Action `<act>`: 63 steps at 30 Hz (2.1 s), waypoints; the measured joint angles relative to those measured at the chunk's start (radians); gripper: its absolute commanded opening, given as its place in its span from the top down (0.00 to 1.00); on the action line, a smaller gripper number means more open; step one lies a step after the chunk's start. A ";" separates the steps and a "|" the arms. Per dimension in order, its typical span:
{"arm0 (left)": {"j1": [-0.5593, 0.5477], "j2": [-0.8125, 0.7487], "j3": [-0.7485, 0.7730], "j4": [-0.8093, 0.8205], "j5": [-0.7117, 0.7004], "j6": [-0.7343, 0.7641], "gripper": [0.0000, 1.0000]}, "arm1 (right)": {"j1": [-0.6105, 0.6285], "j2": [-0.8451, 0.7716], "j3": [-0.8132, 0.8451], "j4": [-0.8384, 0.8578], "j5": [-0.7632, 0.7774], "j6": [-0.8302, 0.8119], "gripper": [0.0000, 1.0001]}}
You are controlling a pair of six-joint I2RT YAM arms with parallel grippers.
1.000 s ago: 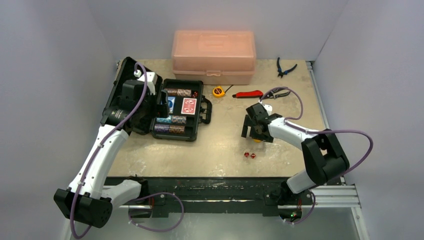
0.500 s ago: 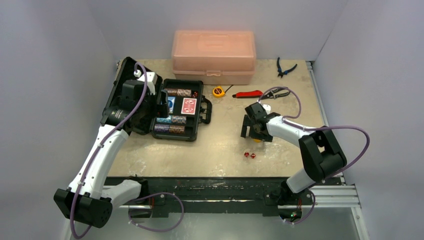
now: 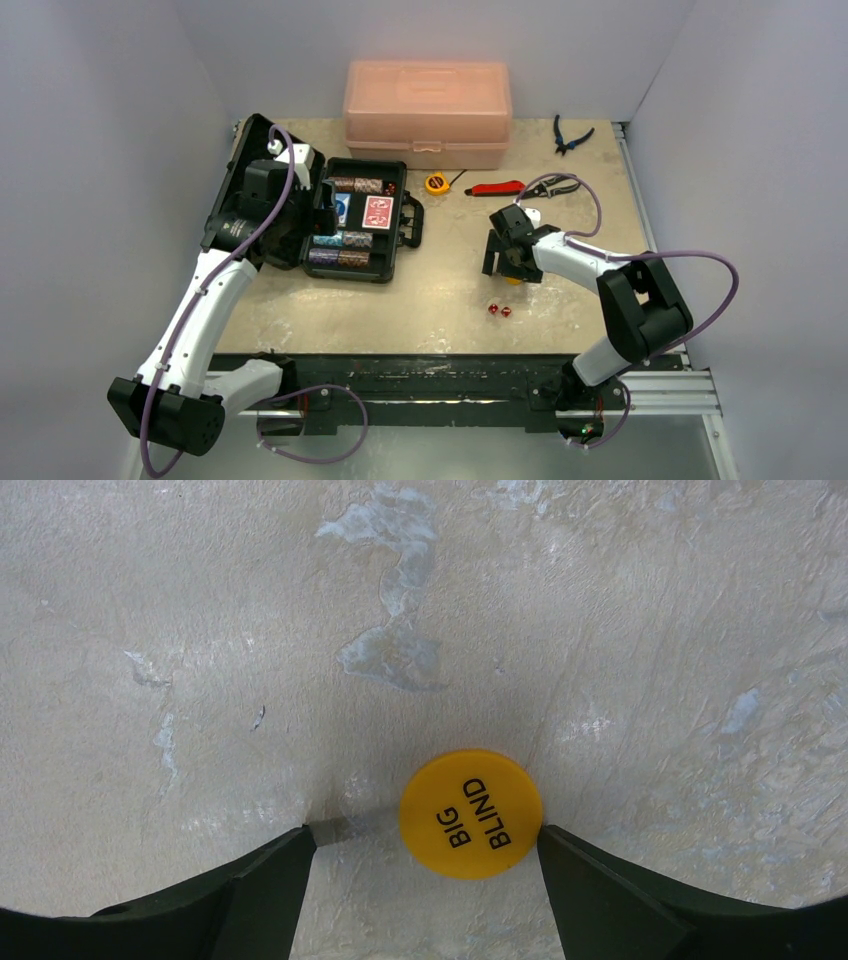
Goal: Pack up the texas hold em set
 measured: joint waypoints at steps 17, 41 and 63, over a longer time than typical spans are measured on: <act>0.000 0.001 0.000 0.000 -0.006 0.001 0.07 | -0.045 -0.012 -0.015 0.020 -0.003 -0.005 0.23; 0.000 0.006 0.000 0.000 -0.017 0.003 0.07 | -0.051 -0.034 -0.043 0.045 -0.011 -0.030 0.42; 0.000 0.008 0.000 0.000 -0.020 0.003 0.07 | -0.053 -0.047 -0.053 0.066 -0.047 -0.038 0.71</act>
